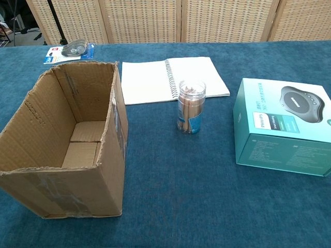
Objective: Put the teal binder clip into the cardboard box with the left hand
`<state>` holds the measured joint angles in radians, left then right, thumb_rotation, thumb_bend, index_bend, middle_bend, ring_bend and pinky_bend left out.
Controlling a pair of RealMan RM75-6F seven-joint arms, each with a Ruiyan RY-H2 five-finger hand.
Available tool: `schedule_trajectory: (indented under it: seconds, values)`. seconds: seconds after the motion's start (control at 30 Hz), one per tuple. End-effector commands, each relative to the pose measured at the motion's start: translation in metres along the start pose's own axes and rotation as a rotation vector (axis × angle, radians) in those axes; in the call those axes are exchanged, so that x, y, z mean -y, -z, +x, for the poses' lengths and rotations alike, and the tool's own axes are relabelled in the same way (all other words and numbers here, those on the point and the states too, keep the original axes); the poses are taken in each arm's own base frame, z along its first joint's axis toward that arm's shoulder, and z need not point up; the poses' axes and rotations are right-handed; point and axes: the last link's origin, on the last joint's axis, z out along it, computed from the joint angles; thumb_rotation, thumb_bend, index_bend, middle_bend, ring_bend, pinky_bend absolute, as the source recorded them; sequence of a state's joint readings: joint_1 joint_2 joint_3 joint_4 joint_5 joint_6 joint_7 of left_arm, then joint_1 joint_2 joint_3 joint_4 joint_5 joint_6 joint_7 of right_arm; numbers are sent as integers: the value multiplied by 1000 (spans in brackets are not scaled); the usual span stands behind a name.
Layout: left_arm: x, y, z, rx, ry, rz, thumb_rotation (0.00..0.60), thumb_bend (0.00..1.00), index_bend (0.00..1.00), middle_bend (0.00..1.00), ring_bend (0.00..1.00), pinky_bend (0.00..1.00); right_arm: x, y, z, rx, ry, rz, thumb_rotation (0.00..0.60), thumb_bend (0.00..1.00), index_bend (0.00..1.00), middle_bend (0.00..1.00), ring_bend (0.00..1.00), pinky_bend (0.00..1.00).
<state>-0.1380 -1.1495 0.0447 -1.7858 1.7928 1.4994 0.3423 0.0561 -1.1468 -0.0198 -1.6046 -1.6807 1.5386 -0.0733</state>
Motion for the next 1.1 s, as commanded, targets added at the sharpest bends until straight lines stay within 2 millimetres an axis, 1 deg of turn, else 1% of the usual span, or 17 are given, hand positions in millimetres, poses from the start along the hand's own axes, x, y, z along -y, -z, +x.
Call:
schedule_trajectory:
  seconds: [0.03,0.27,0.43,0.53,0.67,0.73,0.8,0.87,0.93,1.1]
  values:
    - [0,0,0,0,-5,3,600,271,0,0,0,0,0,0,0,1,0,-1,600,156,20,0,0,0]
    - [-1,0,0,-1,-8,3,600,272,0,0,0,0,-1,1,1,-7,-5,-1,600,156,20,0,0,0]
    - [3,-3,2,17,-12,16,600,270,0,0,0,0,-1,0,0,1,0,-2,600,156,20,0,0,0]
    - [8,-8,4,56,-40,20,600,269,0,0,0,0,0,0,-1,4,3,-2,600,156,20,0,0,0]
    - [12,-24,16,112,-27,8,600,269,0,0,0,0,0,0,-1,0,3,0,600,156,20,0,0,0]
    - [17,-35,23,138,-42,10,600,268,4,0,0,0,0,0,-1,-2,3,0,600,156,20,0,0,0]
    - [20,-43,28,158,-70,18,600,269,32,0,0,0,0,0,-1,-1,4,0,600,156,20,0,0,0]
    - [23,-55,32,178,-113,27,600,269,92,0,0,0,0,0,-1,-2,5,1,600,156,20,0,0,0]
    - [24,-63,33,200,-127,39,600,269,136,0,0,0,0,0,-1,-2,6,0,600,156,20,0,0,0]
    - [28,-80,25,268,-148,66,600,278,267,0,0,0,0,-1,-2,0,6,-2,600,156,20,0,0,0]
